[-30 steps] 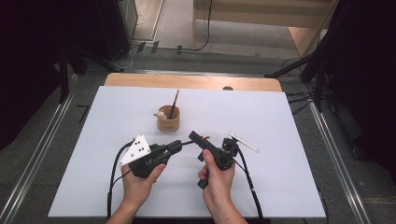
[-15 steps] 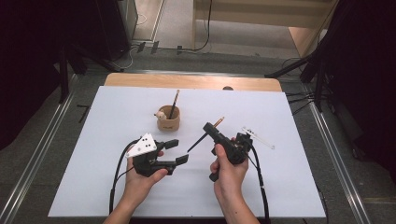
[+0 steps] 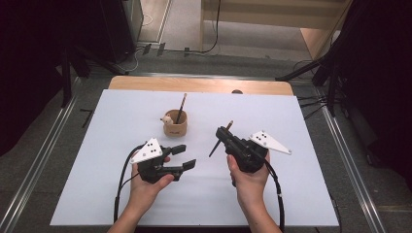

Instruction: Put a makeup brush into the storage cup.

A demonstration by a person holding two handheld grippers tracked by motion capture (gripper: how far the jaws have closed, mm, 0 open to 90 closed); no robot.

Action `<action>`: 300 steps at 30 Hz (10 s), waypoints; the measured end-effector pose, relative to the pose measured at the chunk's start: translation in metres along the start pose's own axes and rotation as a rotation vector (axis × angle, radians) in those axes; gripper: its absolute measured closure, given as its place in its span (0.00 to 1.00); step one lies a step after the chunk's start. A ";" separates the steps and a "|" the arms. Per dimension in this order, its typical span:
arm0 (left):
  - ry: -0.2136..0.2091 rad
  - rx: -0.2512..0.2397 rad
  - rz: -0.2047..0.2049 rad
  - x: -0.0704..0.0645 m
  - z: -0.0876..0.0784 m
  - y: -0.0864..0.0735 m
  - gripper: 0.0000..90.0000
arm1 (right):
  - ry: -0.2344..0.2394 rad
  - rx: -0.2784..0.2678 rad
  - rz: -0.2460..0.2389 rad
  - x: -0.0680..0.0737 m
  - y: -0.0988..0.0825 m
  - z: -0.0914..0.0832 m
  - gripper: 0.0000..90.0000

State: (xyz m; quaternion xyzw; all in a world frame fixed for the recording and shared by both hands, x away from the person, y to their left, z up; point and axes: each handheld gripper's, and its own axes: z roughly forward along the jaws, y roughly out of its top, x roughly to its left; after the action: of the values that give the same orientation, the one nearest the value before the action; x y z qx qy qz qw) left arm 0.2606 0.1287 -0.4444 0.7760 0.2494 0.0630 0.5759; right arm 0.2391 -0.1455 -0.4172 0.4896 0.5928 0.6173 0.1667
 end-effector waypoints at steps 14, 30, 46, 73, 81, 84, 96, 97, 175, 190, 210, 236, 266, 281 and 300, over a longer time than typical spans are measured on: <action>-0.004 0.016 0.036 -0.009 0.004 0.003 0.47 | 0.041 0.044 -0.103 0.023 -0.008 0.007 0.94; -0.009 0.038 0.050 -0.015 0.006 0.008 0.70 | 0.117 0.104 -0.195 0.055 -0.019 0.022 0.94; -0.001 0.048 0.049 -0.013 0.004 0.008 0.94 | 0.121 0.099 -0.220 0.060 -0.021 0.026 0.82; 0.046 0.016 0.042 0.003 -0.005 0.008 0.94 | -0.007 0.042 -0.269 -0.008 -0.004 -0.029 0.00; 0.049 0.010 0.045 0.004 -0.007 0.008 0.94 | -0.058 0.072 -0.287 -0.033 -0.014 -0.047 0.00; 0.049 0.003 0.041 0.004 -0.009 0.008 0.94 | -0.072 0.084 -0.299 -0.043 -0.018 -0.056 0.00; 0.066 0.002 0.047 0.006 -0.011 0.009 0.94 | -0.135 0.076 -0.295 -0.078 -0.029 -0.087 0.00; 0.067 0.002 0.046 0.006 -0.011 0.009 0.94 | -0.141 0.073 -0.289 -0.081 -0.031 -0.090 0.00; 0.379 -0.168 0.027 0.078 0.040 0.045 0.94 | -0.196 0.078 -0.271 -0.122 -0.053 -0.116 0.00; 0.487 -0.144 0.043 0.086 0.063 0.035 0.94 | -0.192 0.079 -0.267 -0.122 -0.053 -0.116 0.00; 0.491 -0.128 0.033 0.103 0.073 0.029 0.94 | -0.190 0.087 -0.270 -0.123 -0.055 -0.115 0.00; 0.655 -0.073 -0.009 0.085 0.094 0.017 0.94 | -0.193 0.081 -0.267 -0.125 -0.054 -0.118 0.00; 0.630 -0.092 -0.015 0.082 0.090 0.018 0.83 | -0.194 0.081 -0.266 -0.127 -0.054 -0.118 0.00; 0.522 -0.109 -0.006 0.068 0.066 0.030 0.55 | -0.197 0.080 -0.266 -0.126 -0.054 -0.118 0.00; 0.420 -0.022 -0.020 0.060 0.034 0.031 0.04 | -0.209 0.086 -0.283 -0.125 -0.055 -0.118 0.00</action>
State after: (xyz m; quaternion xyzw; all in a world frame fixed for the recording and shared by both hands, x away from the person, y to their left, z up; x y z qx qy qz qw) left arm 0.3353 0.1198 -0.4384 0.7371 0.3708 0.2204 0.5203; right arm 0.1825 -0.2977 -0.4957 0.4695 0.6612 0.5074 0.2914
